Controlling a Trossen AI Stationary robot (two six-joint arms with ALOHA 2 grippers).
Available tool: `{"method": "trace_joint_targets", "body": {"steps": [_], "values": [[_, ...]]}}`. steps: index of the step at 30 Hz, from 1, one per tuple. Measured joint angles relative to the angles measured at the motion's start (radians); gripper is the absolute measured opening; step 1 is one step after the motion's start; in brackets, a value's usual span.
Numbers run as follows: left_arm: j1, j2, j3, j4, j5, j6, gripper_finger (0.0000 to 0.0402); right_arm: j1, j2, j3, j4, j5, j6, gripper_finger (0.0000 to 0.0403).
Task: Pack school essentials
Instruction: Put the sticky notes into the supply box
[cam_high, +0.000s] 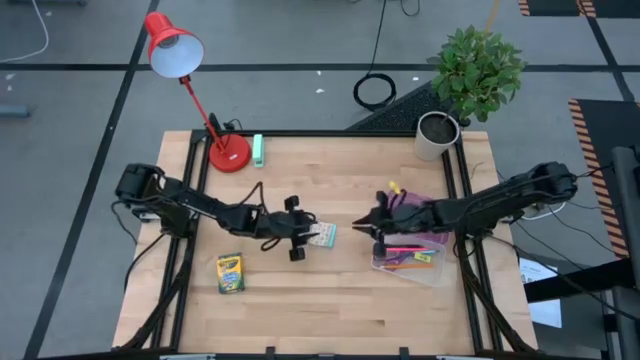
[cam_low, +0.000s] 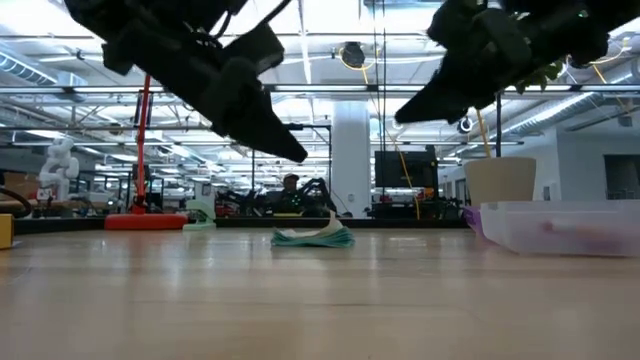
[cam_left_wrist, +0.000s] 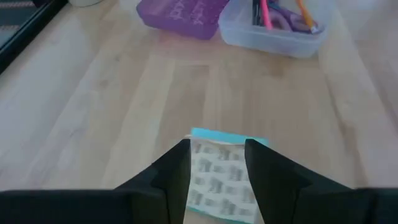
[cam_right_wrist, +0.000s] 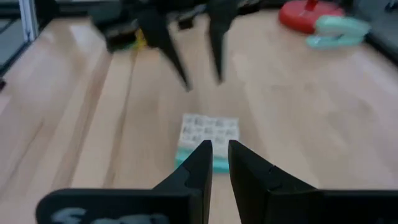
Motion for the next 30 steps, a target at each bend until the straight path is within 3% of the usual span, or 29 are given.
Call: {"method": "trace_joint_targets", "body": {"steps": [5,10,14,20,25,30], "values": [[0.056,0.001,-0.022,-0.011,0.031,0.104,0.0156,0.058,0.145,0.127,-0.083,-0.005,0.020,0.0047],[0.116,0.031,-0.024,0.035,0.167,0.106,0.0155,0.109,0.290,0.307,-0.222,0.008,-0.052,0.0063],[0.109,0.089,-0.022,0.140,0.239,0.128,0.0126,0.117,0.369,0.407,-0.325,0.008,-0.145,0.0081],[0.104,0.180,-0.009,0.170,0.198,0.113,0.0058,0.112,0.414,0.443,-0.357,0.011,-0.247,0.0103],[0.100,0.158,-0.004,0.108,0.203,0.069,0.0008,0.101,0.421,0.441,-0.388,0.010,-0.267,0.0117],[0.107,0.076,0.001,0.027,0.225,0.061,0.0014,0.097,0.419,0.439,-0.410,0.008,-0.291,0.0121]]}}
